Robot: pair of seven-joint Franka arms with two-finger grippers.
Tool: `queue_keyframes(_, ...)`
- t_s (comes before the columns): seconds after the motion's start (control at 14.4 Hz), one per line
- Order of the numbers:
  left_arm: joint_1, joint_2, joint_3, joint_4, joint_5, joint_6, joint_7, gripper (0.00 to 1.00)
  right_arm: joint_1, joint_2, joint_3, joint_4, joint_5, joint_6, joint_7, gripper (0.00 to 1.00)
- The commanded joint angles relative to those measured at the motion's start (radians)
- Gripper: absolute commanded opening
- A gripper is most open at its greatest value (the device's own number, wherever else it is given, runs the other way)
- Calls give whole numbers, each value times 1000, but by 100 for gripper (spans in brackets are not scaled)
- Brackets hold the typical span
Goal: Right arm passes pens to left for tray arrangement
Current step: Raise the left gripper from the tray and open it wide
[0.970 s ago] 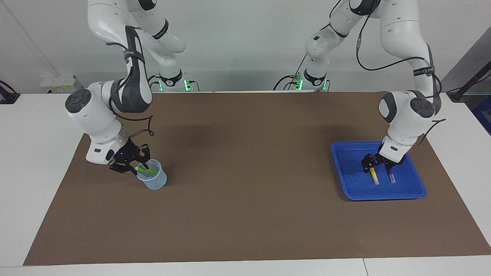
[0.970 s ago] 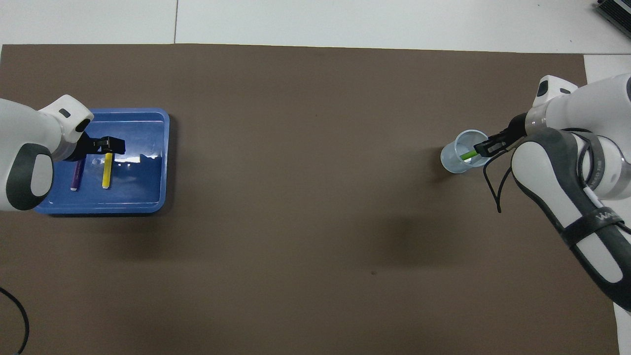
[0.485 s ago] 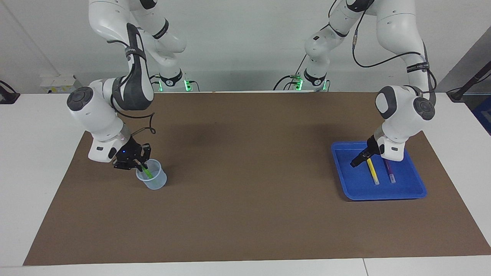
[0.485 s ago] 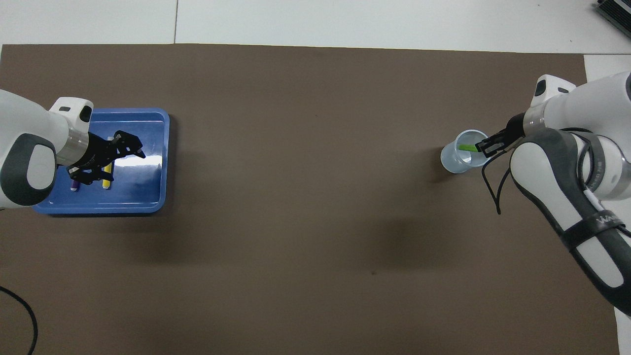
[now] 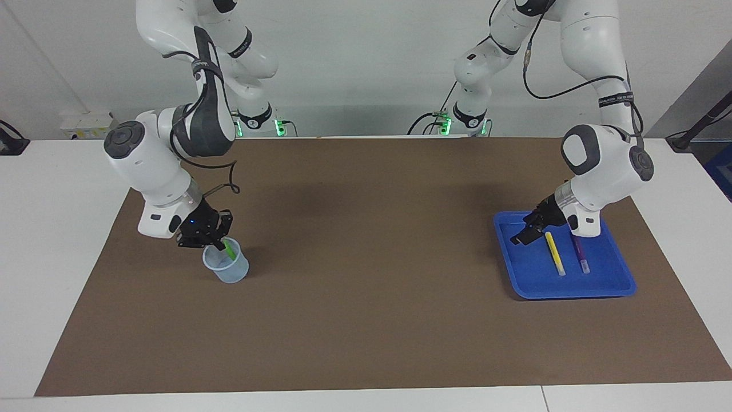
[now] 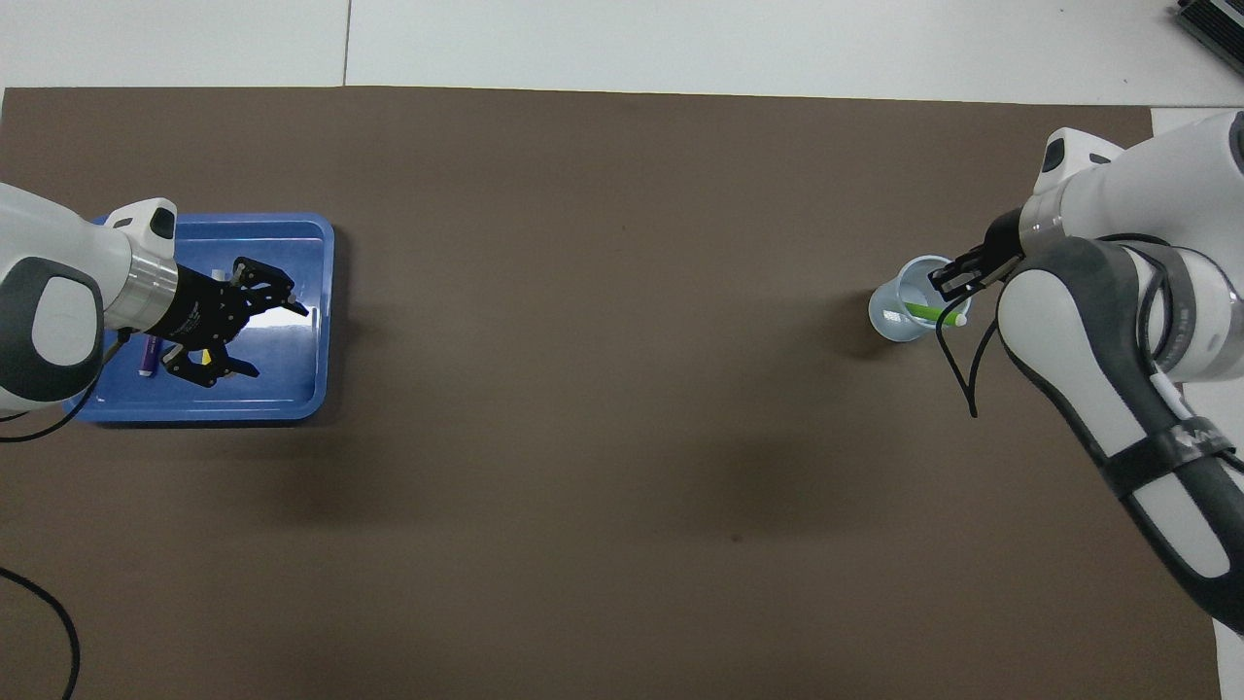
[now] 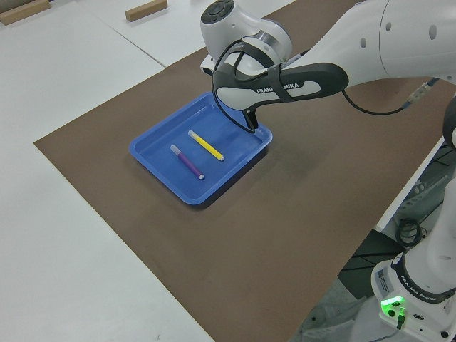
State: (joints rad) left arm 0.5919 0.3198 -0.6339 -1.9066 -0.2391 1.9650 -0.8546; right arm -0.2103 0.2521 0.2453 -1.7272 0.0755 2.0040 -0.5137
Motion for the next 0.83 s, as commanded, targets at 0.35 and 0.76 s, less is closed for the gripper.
queue_keyframes(0.35, -7, -28, -41, -16, -180, -47, -211, 99, -6, -33, 8, 22, -25, -25, 17, 3)
queue_keyframes(0.76, -32, -33, -43, -22, -187, -35, -254, 99, -18, -37, 8, -98, -26, 163, 7, 73)
